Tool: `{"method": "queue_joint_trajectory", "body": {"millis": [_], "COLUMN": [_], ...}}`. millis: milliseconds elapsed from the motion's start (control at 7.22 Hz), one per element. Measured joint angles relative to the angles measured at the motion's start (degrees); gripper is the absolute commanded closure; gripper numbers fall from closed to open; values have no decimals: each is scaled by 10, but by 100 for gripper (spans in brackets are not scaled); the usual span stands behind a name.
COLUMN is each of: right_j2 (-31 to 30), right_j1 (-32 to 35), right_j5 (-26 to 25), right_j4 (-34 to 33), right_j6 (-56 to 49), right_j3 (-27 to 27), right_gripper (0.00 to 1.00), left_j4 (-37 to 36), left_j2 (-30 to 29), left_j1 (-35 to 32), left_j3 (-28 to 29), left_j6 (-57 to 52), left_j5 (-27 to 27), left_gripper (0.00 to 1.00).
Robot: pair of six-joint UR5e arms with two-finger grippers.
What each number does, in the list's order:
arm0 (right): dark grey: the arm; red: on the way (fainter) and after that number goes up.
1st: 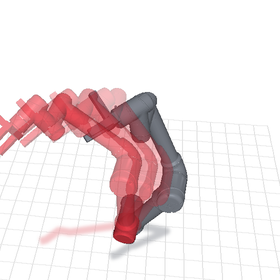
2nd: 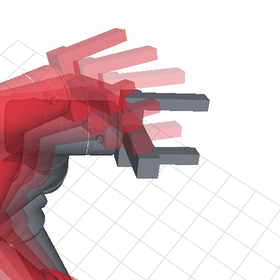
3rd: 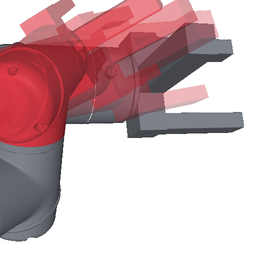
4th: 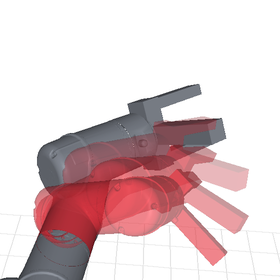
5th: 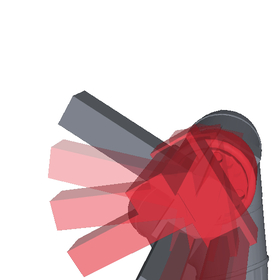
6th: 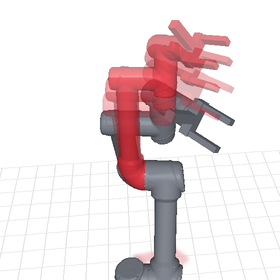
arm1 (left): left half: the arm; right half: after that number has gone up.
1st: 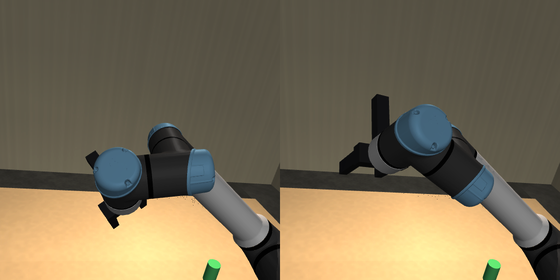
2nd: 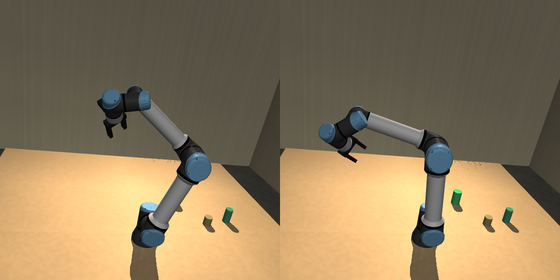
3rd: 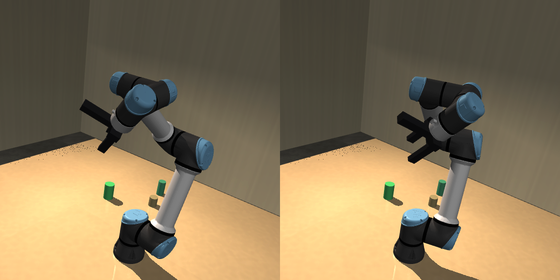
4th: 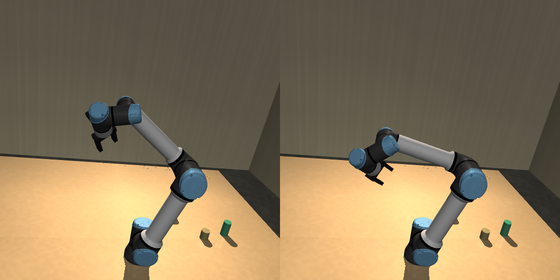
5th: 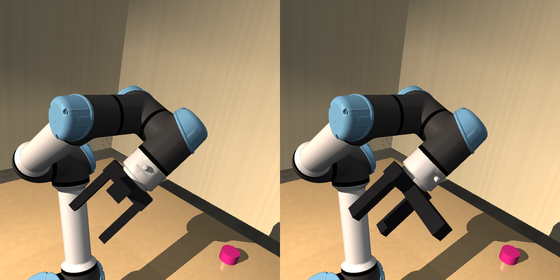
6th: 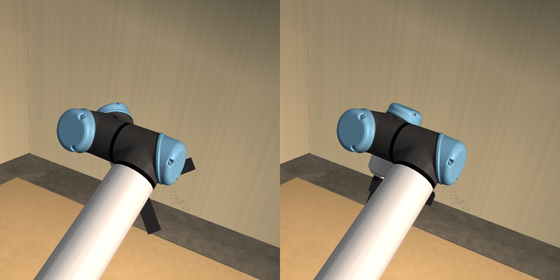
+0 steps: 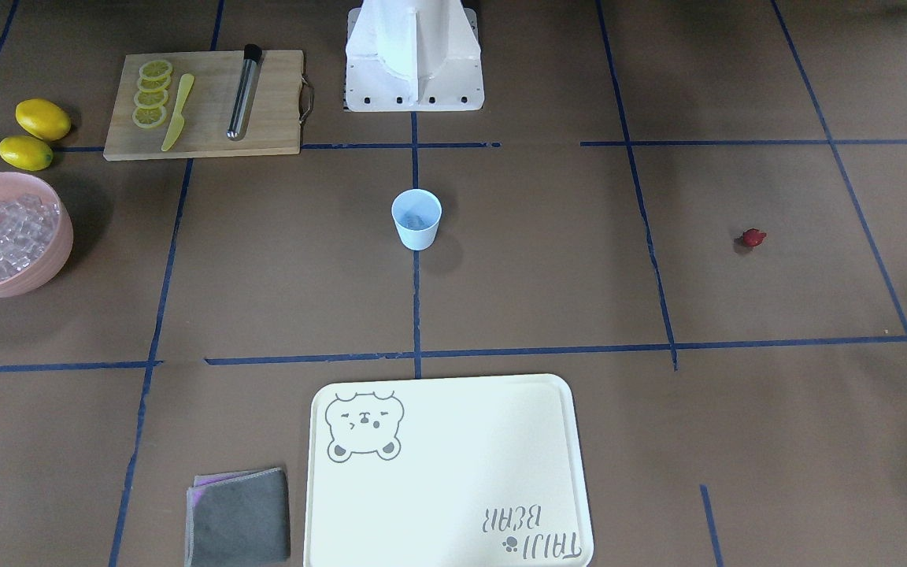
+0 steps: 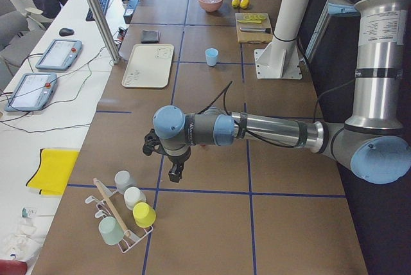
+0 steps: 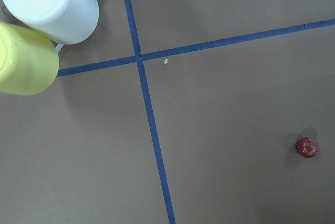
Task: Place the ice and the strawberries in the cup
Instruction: 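Withdraw the right gripper back toward the pink ice bowl, then move the left gripper toward the red strawberry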
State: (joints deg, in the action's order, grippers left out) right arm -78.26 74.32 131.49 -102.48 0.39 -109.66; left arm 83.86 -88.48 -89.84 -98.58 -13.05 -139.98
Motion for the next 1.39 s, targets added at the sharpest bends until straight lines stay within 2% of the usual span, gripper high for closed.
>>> {"method": "queue_joint_trajectory", "body": {"millis": [277, 554, 970, 1108, 1385], "right_j2": [-59, -118, -220, -238, -247], "right_j1": [59, 105, 180, 192, 197], "right_j5": [7, 9, 8, 7, 7], "right_j4": [0, 1, 6, 7, 8], "right_j6": [-90, -112, -147, -147, -135], "right_j3": [3, 4, 5, 5, 4], "right_gripper": [1, 1, 1, 1, 1], "left_j4": [41, 75, 85, 85, 97], "left_j2": [0, 0, -6, -8, -7], "left_j1": [0, -1, 1, 1, 13], "left_j3": [1, 2, 2, 1, -20], "left_j6": [1, 1, 2, 10, 97], "left_j5": [1, 2, 1, -1, -7], "left_gripper": [0, 0, 0, 0, 0]}}
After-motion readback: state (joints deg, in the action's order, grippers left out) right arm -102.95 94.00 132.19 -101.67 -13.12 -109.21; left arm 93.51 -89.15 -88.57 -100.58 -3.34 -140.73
